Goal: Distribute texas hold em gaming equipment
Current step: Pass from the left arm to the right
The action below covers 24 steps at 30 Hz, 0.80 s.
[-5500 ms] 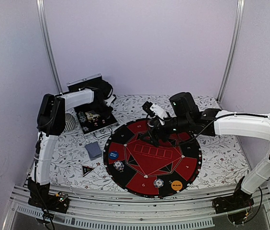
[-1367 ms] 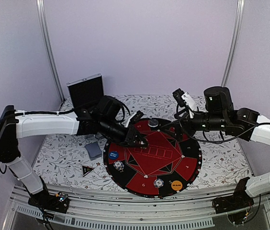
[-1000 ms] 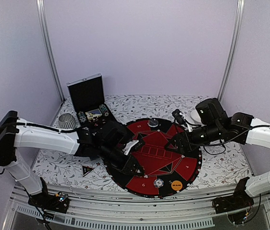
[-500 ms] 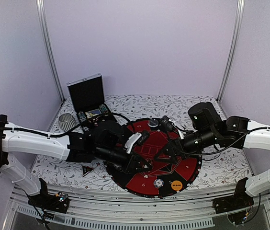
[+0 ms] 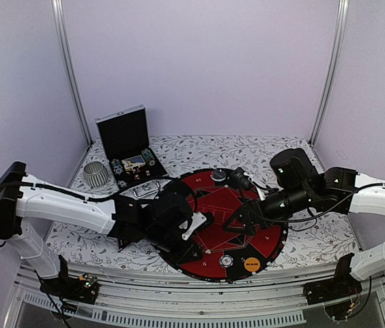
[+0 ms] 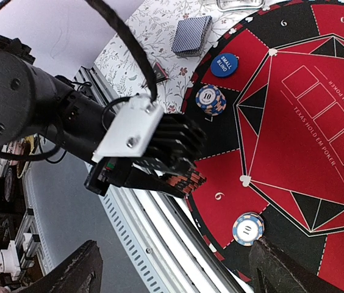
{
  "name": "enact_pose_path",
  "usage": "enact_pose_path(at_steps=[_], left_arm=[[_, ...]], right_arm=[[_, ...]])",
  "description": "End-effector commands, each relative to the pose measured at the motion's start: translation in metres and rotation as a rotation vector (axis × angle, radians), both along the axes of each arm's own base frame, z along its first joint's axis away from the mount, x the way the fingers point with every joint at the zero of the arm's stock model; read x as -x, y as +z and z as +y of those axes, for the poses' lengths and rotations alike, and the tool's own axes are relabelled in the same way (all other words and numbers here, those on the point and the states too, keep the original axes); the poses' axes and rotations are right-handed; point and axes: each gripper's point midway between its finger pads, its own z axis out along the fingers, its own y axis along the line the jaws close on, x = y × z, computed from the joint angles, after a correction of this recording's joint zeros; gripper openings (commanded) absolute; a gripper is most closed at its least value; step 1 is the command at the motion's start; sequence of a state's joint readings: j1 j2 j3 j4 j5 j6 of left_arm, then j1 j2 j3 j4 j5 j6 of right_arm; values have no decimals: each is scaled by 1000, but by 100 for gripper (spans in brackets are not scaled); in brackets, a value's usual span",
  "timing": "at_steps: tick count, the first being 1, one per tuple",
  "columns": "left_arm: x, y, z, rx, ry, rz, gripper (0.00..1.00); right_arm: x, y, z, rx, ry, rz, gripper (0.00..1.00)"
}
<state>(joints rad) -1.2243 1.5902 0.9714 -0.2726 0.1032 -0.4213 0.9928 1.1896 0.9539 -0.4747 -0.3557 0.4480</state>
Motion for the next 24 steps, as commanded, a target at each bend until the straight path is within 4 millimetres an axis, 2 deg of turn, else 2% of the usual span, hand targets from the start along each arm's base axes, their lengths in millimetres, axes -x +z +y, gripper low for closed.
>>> enact_pose_path(at_steps=[1, 5, 10, 16, 24], left_arm=[[13, -28, 6, -160, -107, -4, 0], [-11, -45, 7, -307, -22, -92, 0], [-7, -66, -2, -400, -66, -137, 1], [3, -90, 1, -433, -118, -82, 24], [2, -92, 0, -403, -129, -45, 37]], right_arm=[[-1, -9, -7, 39, -12, -10, 85], [1, -5, -8, 25, -7, -15, 86], [1, -1, -14, 18, -20, -31, 86], [2, 0, -18, 18, -27, -38, 87], [1, 6, -17, 8, -26, -52, 89]])
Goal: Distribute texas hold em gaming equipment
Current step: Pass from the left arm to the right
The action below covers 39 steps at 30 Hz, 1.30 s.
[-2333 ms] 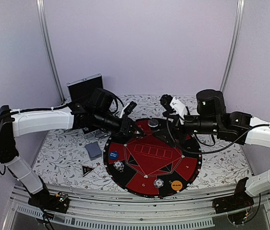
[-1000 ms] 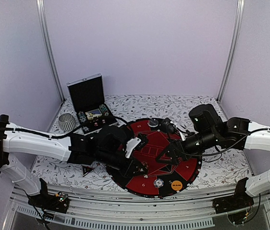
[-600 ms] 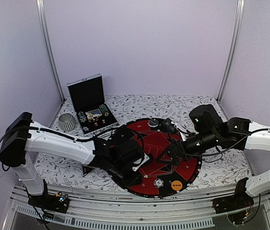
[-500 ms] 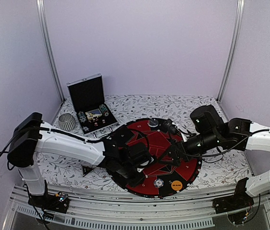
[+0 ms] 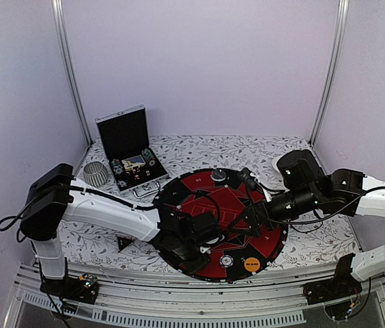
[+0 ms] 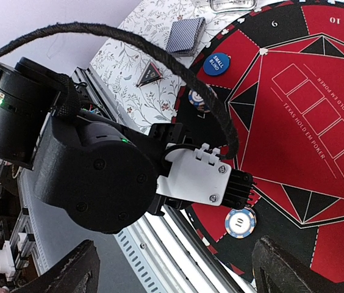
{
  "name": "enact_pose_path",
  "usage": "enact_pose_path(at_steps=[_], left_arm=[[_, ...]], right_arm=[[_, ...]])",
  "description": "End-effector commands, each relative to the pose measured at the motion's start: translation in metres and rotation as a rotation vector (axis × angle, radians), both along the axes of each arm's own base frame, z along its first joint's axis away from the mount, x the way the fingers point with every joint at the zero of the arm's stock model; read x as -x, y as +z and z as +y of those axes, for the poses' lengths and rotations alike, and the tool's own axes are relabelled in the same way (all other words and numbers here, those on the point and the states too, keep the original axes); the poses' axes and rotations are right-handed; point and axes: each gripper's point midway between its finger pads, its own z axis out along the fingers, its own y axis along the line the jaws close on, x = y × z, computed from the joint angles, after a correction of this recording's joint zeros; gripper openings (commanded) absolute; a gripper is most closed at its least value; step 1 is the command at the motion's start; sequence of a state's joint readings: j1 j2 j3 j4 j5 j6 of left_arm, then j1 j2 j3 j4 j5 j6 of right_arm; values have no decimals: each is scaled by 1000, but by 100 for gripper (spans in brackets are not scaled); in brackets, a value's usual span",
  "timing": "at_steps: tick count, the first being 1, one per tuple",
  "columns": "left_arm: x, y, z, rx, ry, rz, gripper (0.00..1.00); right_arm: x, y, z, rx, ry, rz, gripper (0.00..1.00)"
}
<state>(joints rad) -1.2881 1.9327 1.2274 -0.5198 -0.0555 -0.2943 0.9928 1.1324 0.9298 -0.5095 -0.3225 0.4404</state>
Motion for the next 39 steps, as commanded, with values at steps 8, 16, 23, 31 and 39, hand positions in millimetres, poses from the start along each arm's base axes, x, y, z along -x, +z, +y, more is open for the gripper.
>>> enact_pose_path(at_steps=[8, 16, 23, 31, 39], left_arm=[[-1, -15, 7, 14, -29, 59, 36], [-2, -15, 11, 20, -29, 72, 32], [-9, 16, 1, 148, 24, 106, 0], [-22, 121, -5, 492, 170, 163, 0], [-24, 241, 14, 950, 296, 263, 0]], right_arm=[[-2, 13, -2, -20, 2, -41, 89], [-2, 13, -2, -14, 7, -46, 89], [-5, 27, -6, -30, -5, -96, 90], [-21, 58, -5, -81, -15, -343, 90], [7, 133, 40, -319, 220, -1009, 88]])
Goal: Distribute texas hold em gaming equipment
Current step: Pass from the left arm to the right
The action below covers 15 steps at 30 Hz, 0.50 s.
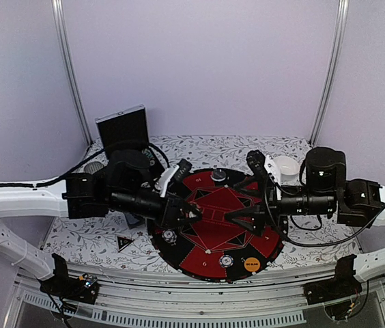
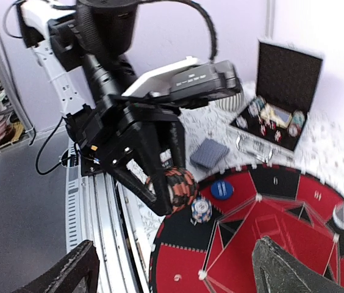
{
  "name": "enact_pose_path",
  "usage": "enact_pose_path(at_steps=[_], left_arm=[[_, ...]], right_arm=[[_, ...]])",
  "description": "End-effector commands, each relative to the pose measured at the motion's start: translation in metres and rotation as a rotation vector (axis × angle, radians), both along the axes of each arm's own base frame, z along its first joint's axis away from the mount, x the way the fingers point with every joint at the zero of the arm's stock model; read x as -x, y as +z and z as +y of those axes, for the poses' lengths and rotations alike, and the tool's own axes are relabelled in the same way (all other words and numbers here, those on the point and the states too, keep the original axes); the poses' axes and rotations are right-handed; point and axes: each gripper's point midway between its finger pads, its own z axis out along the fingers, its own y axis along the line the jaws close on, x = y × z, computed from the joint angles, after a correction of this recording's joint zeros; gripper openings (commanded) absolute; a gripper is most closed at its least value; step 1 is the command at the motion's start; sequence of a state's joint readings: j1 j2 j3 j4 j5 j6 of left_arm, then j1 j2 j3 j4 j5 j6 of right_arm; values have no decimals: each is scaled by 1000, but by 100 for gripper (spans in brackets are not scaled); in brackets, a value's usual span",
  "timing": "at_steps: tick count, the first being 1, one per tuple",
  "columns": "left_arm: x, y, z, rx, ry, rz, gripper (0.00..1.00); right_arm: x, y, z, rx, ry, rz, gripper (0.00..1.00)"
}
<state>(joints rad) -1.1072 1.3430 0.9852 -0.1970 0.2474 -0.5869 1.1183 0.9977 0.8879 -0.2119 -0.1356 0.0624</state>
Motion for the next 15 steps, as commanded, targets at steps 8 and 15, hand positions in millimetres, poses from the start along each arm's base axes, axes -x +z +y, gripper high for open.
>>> enact_pose_path(at_steps=[8, 15], left_arm=[[-20, 76, 29, 444, 282, 252, 0], [-20, 77, 31, 481, 299, 289, 0]], right_arm=[[4, 23, 87, 80, 195, -713, 91], [-7, 18, 111, 106, 182, -697, 83]])
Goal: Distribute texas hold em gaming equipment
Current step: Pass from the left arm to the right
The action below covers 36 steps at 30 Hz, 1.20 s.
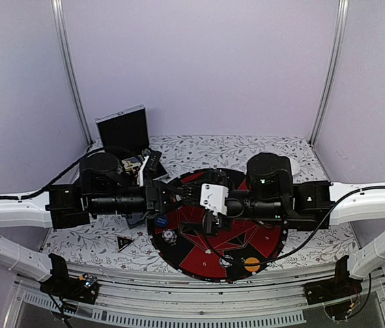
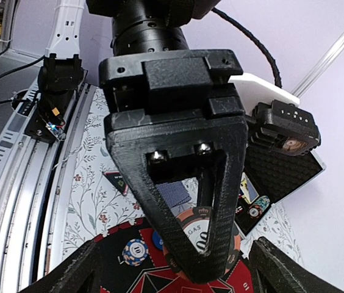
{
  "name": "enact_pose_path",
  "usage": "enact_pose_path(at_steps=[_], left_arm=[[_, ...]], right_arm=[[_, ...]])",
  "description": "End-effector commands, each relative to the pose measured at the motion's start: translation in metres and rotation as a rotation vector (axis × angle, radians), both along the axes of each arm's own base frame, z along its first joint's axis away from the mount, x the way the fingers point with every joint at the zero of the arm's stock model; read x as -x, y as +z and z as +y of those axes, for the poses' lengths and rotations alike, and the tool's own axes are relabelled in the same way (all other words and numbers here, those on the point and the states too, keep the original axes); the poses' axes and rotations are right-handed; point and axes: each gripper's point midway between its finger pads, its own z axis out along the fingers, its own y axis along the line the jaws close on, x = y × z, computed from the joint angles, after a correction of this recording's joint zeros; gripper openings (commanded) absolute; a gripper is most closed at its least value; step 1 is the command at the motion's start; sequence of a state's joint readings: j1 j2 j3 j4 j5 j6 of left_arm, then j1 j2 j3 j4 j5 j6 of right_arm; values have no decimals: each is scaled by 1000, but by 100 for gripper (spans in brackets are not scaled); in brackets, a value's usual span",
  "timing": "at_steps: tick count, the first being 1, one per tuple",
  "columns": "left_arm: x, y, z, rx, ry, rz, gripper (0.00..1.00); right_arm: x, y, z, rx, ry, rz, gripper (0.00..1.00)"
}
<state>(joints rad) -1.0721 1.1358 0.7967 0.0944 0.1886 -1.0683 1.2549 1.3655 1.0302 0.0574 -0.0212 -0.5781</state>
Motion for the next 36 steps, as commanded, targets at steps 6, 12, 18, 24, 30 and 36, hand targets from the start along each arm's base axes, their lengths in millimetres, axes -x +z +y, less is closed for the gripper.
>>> enact_pose_path(at_steps=[6, 12, 18, 24, 30, 36], left_arm=[[-6, 26, 2, 134, 30, 5, 0], [-4, 32, 3, 146, 25, -8, 0], [-5, 28, 3, 139, 26, -6, 0], [-4, 28, 2, 140, 22, -10, 0], [-3, 27, 1, 140, 14, -8, 0], [-3, 25, -1, 138, 6, -6, 0]], right_arm=[[-17, 21, 24, -77, -57, 26, 79], [-28, 14, 24, -81, -84, 87, 69], [-33, 15, 22, -100, -91, 140, 62], [-33, 15, 19, -98, -85, 148, 50], [-32, 13, 18, -87, -78, 143, 32], [-33, 12, 16, -83, -84, 140, 22]])
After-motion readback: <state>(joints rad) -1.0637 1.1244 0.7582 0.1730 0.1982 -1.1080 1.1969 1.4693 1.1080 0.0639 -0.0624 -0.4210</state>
